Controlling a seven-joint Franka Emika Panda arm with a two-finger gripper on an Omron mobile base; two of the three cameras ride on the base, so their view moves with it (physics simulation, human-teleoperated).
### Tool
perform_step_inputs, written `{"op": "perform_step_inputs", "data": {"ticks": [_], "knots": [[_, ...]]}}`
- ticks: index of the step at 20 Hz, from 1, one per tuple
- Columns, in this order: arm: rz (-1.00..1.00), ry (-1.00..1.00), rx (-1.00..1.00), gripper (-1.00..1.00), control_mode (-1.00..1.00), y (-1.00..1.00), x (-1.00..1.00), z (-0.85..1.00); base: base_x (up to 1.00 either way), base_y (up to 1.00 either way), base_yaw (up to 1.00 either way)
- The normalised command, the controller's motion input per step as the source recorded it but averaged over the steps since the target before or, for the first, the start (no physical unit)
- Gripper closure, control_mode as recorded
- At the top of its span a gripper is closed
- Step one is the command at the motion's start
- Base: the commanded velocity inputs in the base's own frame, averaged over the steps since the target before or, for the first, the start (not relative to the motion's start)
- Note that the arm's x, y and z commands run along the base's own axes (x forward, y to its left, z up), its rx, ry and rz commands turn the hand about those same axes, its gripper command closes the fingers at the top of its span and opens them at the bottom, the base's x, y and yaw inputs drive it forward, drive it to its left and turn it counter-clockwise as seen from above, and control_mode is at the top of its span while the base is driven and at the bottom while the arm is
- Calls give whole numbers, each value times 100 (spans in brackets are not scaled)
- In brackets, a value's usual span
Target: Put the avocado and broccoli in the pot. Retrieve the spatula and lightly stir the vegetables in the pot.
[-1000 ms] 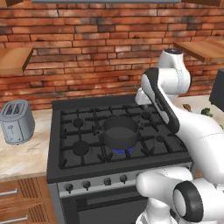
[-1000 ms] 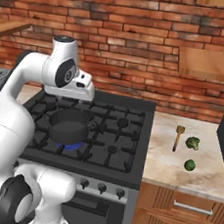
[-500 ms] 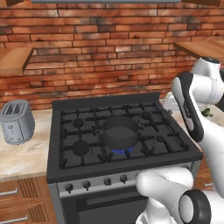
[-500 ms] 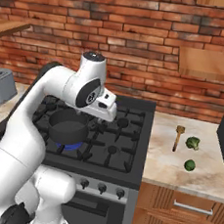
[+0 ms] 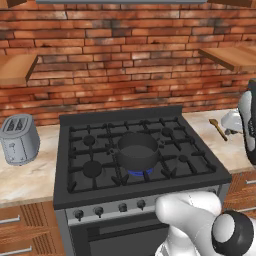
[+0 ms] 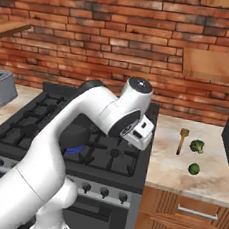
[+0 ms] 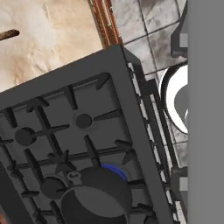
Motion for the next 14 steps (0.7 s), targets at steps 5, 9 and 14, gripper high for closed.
{"op": "perform_step_inputs", "data": {"ticks": [5, 9, 14], "knots": [[-16, 3, 6, -100, -100, -100, 0, 0, 0, 0, 0], [-13, 10, 0, -100, -100, -97, 16, 8, 0, 0, 0], [-8, 22, -4, -100, -100, -39, 40, -12, 0, 0, 0]]}}
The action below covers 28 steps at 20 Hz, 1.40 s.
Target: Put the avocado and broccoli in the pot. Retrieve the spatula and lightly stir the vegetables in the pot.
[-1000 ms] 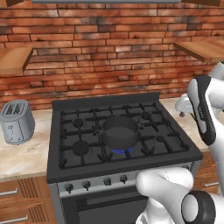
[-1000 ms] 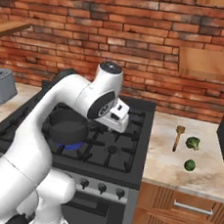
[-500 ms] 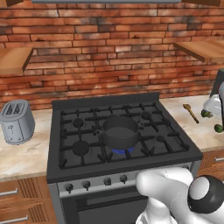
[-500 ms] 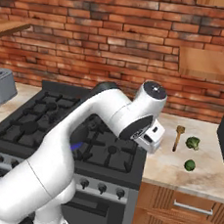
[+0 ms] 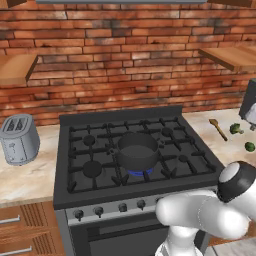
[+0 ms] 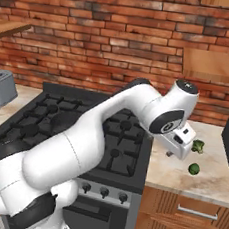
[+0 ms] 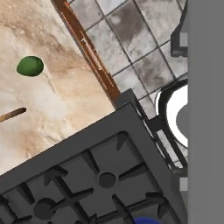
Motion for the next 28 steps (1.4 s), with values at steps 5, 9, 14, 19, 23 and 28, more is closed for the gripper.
{"op": "perform_step_inputs", "data": {"ticks": [5, 9, 14, 19, 23, 28], "knots": [[-3, 25, -12, -100, -100, -6, 80, -37, 0, 0, 0], [-3, 2, -2, -100, -100, -23, 50, -31, 0, 0, 0], [0, 0, 0, -100, -100, -34, 31, -50, 0, 0, 0], [0, 1, 0, -100, -100, -15, 64, -52, 0, 0, 0], [0, 0, 0, -100, -100, -23, 71, -33, 0, 0, 0], [0, 0, 0, -100, -100, -50, 16, -24, 0, 0, 0]]}}
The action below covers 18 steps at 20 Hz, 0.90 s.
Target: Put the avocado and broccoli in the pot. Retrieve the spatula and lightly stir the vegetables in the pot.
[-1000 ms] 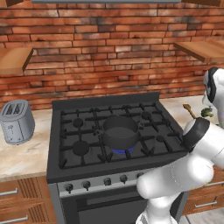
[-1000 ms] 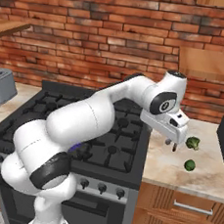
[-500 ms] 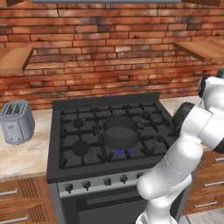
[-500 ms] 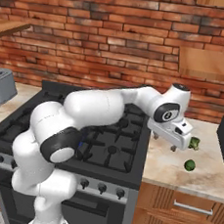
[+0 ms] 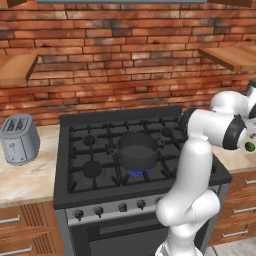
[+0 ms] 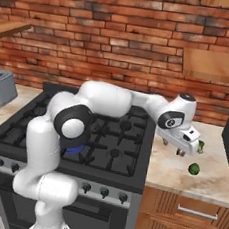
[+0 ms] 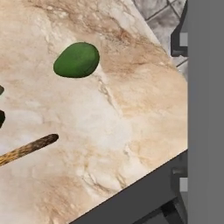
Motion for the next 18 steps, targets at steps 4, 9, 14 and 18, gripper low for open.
{"op": "perform_step_inputs", "data": {"ticks": [4, 9, 14, 18], "knots": [[0, 0, 0, -100, -100, -44, 0, -17, 0, 0, 0], [6, 0, 0, -100, -100, -29, 0, -11, 0, 0, 0], [4, 0, 0, -100, -100, -18, 0, -10, 0, 0, 0], [2, 0, 0, -100, -100, -11, 0, -34, 0, 0, 0]]}}
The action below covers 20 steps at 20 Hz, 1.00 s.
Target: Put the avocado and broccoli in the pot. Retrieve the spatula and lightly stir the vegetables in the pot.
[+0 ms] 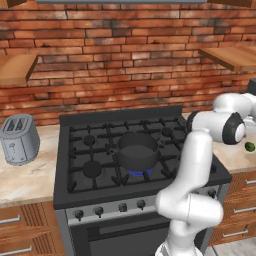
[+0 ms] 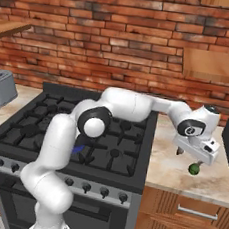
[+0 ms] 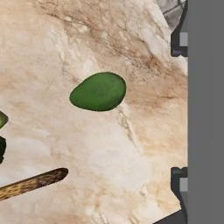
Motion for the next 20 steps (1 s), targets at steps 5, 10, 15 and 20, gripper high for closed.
{"op": "perform_step_inputs", "data": {"ticks": [5, 10, 15, 20], "knots": [[4, 2, 0, -100, -100, -3, 2, -45, 0, 0, 0], [3, 2, -1, -100, -100, -5, 10, -12, 0, 0, 0], [16, 2, 0, -100, -100, -8, 36, 0, 0, 0, 0], [19, 5, 0, -100, -100, -1, 23, -5, 0, 0, 0]]}}
